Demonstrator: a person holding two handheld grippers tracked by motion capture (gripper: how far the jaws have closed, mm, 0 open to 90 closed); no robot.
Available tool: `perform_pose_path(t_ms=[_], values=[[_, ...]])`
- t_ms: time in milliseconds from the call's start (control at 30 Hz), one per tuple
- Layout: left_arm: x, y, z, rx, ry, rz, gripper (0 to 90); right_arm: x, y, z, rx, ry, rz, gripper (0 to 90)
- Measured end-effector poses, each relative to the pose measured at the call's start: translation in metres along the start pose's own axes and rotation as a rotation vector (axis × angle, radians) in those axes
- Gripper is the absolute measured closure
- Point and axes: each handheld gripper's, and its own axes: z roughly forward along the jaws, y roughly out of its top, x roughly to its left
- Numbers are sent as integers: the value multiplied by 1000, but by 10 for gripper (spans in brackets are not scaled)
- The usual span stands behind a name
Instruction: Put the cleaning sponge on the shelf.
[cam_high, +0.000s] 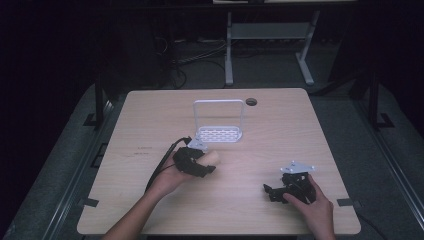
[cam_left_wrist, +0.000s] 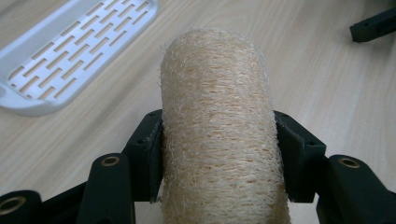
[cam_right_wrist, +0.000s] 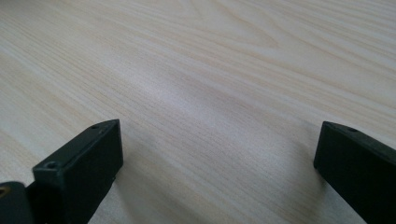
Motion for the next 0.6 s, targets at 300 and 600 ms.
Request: perform_pose_path(t_ms=[300,600], values=[[7,11,2,-8,6,4,417,0,0,0,0,-1,-1,10],[16,20,5,-19,16,5,417,0,0,0,0,-2,-1,10]])
